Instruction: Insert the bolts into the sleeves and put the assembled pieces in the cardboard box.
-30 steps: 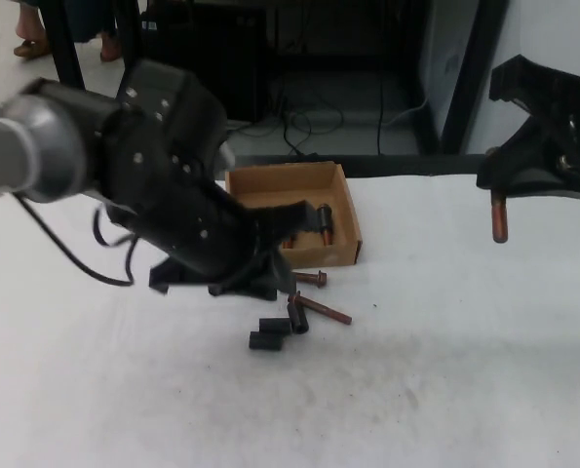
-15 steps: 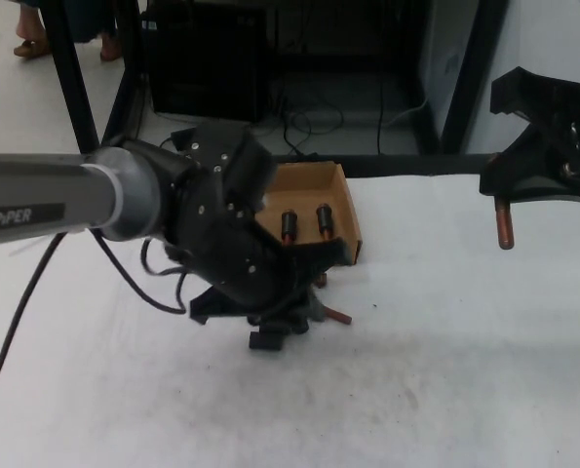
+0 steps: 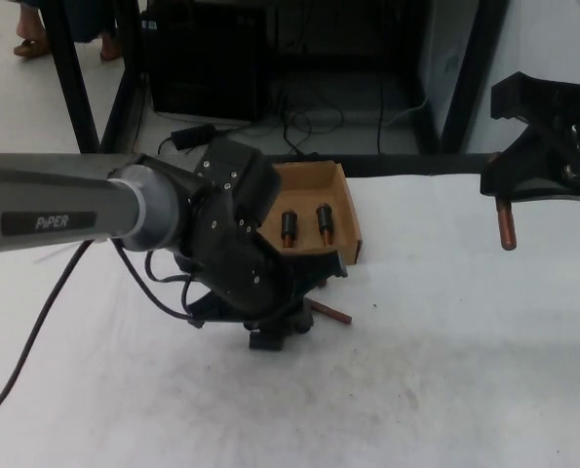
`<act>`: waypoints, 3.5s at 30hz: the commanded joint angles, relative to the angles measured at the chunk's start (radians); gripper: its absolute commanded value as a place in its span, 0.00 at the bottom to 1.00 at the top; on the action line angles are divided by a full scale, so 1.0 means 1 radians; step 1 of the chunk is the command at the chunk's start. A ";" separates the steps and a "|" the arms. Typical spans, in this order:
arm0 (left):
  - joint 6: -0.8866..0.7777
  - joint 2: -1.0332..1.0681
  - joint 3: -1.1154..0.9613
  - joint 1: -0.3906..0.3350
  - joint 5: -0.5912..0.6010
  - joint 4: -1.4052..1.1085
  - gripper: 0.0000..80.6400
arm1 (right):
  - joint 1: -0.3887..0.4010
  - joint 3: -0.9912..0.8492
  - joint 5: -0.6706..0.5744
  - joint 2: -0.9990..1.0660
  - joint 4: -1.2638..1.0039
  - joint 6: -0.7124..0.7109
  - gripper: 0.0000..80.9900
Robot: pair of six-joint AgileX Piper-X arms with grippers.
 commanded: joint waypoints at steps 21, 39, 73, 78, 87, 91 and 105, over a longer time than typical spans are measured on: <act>0.073 0.064 -0.020 0.001 -0.076 -0.045 0.28 | -0.004 -0.003 -0.012 -0.014 0.004 -0.008 0.00; 0.088 0.115 -0.020 0.001 -0.049 -0.043 0.28 | -0.004 -0.003 -0.012 -0.033 0.004 -0.008 0.00; 0.316 -0.200 -0.020 -0.019 0.061 0.284 0.01 | -0.004 -0.003 -0.043 -0.046 0.004 0.006 0.00; 0.364 -0.319 -0.020 -0.019 0.061 0.297 0.01 | -0.004 -0.003 -0.043 -0.046 -0.012 -0.051 0.00; 0.449 -0.488 -0.020 -0.019 0.057 0.294 0.01 | -0.004 -0.003 -0.030 -0.046 -0.178 -0.057 0.00; 0.449 -0.555 -0.020 -0.019 0.064 0.294 0.01 | -0.004 -0.003 -0.035 -0.046 -0.272 -0.058 0.00; 0.477 -0.786 0.168 -0.019 0.345 -0.151 0.01 | 0.021 -0.003 -0.209 -0.046 -0.608 -0.050 0.00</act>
